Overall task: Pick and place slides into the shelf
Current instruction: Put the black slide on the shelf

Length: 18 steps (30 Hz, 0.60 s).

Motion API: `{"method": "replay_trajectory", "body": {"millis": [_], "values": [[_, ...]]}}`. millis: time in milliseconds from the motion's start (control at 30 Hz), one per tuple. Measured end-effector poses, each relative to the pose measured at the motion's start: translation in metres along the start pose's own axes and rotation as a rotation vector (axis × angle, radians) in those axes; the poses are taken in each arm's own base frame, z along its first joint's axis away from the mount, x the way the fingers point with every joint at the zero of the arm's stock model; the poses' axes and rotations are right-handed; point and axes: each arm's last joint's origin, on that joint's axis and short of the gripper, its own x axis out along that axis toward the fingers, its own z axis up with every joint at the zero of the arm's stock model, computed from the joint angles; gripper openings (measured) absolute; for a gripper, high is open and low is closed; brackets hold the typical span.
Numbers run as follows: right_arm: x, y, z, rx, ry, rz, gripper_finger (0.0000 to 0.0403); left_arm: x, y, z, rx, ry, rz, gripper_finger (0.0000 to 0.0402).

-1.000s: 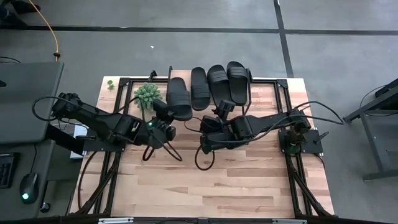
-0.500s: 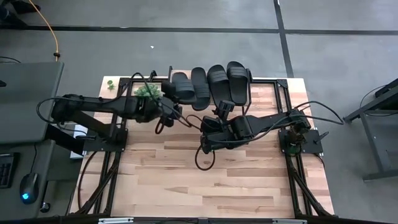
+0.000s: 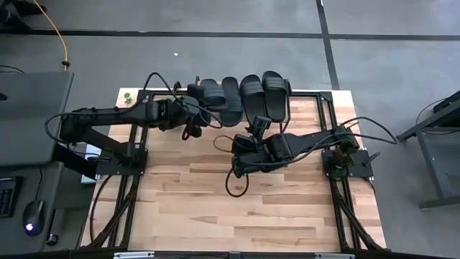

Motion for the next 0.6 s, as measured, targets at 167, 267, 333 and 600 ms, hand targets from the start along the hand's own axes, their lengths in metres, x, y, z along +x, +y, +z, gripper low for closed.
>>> {"method": "replay_trajectory", "body": {"millis": [167,267,333,600], "values": [[0.0,0.0,0.0,0.0,0.0,0.0,0.0204,0.005,0.006,-0.007,-0.019,0.005,-0.016,0.005],[0.0,0.0,0.0,0.0,0.0,0.0,0.0204,0.01,0.006,-0.011,-0.028,-0.008,-0.024,0.005],[0.0,0.0,0.0,0.0,0.0,0.0,0.0204,0.014,0.005,-0.014,-0.03,0.0,-0.025,0.005],[0.0,0.0,0.0,0.001,0.0,0.0,0.0204,0.028,-0.005,-0.03,-0.028,0.053,-0.068,0.005]]}}
